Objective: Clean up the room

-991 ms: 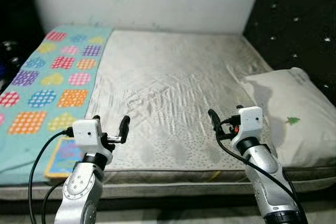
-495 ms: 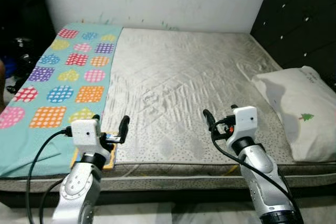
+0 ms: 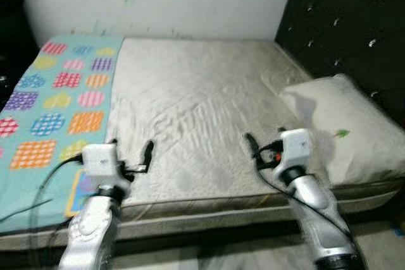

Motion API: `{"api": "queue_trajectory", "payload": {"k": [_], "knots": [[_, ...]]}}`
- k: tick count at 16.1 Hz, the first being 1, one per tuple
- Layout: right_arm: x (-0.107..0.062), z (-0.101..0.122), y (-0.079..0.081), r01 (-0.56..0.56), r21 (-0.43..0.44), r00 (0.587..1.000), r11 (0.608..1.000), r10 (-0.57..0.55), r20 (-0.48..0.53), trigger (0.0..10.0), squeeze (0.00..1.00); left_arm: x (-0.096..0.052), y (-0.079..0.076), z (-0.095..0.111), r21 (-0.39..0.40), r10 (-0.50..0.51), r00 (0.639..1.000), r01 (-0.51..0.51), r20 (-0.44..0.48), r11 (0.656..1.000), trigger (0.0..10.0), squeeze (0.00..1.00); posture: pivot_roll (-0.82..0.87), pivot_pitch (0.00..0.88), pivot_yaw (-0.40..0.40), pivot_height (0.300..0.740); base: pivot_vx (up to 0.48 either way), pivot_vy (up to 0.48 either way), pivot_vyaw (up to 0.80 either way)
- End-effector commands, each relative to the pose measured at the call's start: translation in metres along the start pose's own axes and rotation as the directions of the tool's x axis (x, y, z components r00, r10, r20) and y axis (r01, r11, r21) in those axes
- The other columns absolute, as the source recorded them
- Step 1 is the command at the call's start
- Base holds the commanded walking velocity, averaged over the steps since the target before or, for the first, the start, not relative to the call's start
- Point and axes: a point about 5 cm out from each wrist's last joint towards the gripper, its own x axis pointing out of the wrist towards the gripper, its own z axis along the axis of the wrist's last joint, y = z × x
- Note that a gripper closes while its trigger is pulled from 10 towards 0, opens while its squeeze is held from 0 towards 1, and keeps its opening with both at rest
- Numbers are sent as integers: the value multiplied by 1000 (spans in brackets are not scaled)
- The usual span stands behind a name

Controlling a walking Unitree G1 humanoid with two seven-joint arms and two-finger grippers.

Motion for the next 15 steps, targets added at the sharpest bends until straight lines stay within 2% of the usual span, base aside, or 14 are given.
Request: {"api": "queue_trajectory", "payload": {"k": [1, 8, 9, 10, 15], "knots": [[3, 6, 3, -9, 3, 1000, 1000, 9, 17, 10000, 0, -1, 5, 5, 13, 10, 1000, -11, 16, 1000, 10000, 0, -18, 4, -60, 740, 375, 0, 0], [4, 5, 3, -13, 0, 1000, 1000, 13, 17, 10000, 0, -1, 5, 4, 22, 18, 1000, -18, 7, 1000, 10000, 0, -16, 0, -62, 740, 365, 0, 0], [4, 5, 3, -13, 0, 1000, 1000, 13, 17, 10000, 0, 0, 10, 1, 30, 74, 997, -74, -6, 997, 10000, 0, -16, 0, -62, 740, 0, 0, 0], [4, 5, 4, -12, 0, 1000, 1000, 12, 17, 10000, 0, 1, 12, 2, 21, 83, 997, -83, -3, 996, 10000, 0, -16, 7, -61, 740, 0, 0, 0], [4, 5, 3, -9, 3, 1000, 1000, 9, 15, 10000, 0, 2, 10, 3, 22, 61, 998, -61, 0, 998, 10000, 0, -16, 10, -62, 740, 0, 70, 0]]}}
